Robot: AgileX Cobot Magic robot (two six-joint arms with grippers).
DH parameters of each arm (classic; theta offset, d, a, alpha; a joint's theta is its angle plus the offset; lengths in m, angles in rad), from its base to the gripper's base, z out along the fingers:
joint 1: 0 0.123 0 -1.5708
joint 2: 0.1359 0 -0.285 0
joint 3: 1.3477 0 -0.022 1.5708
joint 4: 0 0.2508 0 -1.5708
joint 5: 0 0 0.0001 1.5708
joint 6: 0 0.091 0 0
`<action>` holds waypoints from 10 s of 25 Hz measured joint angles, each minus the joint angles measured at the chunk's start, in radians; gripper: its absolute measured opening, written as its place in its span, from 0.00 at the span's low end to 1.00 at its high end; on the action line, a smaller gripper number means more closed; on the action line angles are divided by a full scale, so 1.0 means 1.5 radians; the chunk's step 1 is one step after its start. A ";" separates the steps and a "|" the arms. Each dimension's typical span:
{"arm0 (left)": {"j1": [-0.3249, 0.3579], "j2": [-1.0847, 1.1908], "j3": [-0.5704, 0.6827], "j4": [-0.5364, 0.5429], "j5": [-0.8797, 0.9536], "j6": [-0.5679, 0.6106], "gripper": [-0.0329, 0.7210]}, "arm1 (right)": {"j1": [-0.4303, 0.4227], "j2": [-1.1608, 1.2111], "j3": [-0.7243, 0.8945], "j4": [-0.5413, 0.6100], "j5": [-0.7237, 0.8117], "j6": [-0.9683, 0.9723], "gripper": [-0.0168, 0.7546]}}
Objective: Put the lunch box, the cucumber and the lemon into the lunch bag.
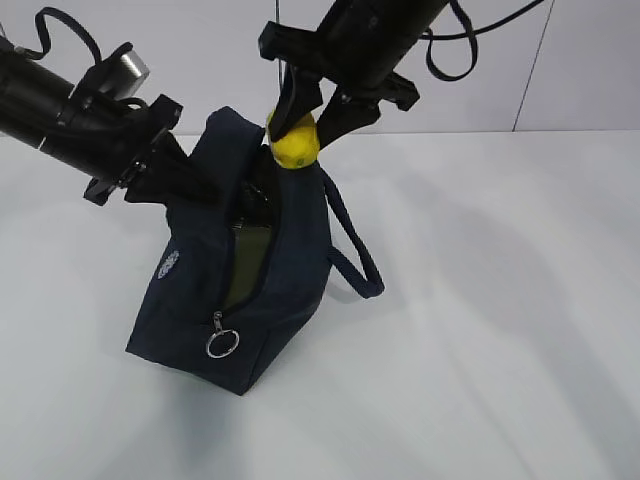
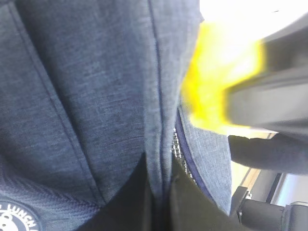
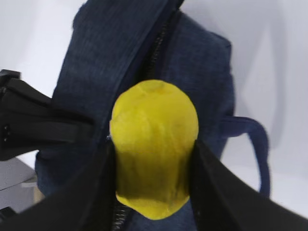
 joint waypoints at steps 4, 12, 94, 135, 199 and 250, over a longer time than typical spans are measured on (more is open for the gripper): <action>-0.003 0.000 0.000 -0.061 0.011 0.027 0.04 | 0.000 0.029 0.000 0.037 0.000 -0.002 0.46; -0.003 0.000 0.000 -0.065 0.011 0.034 0.04 | 0.010 0.077 0.000 0.070 -0.001 -0.005 0.46; -0.007 0.000 0.000 0.020 -0.037 0.044 0.04 | 0.018 0.067 0.000 -0.069 0.002 0.004 0.20; -0.117 0.141 0.000 -0.505 -0.059 0.099 0.04 | -0.023 0.022 0.001 -0.356 0.013 -0.041 0.04; -0.059 -0.191 -0.164 0.343 0.134 -0.242 0.35 | -0.021 -0.743 0.743 -0.357 -0.428 -0.060 0.64; -0.074 -0.227 -0.159 0.335 0.135 -0.245 0.35 | -0.021 -0.250 1.234 -0.533 -1.579 0.061 0.56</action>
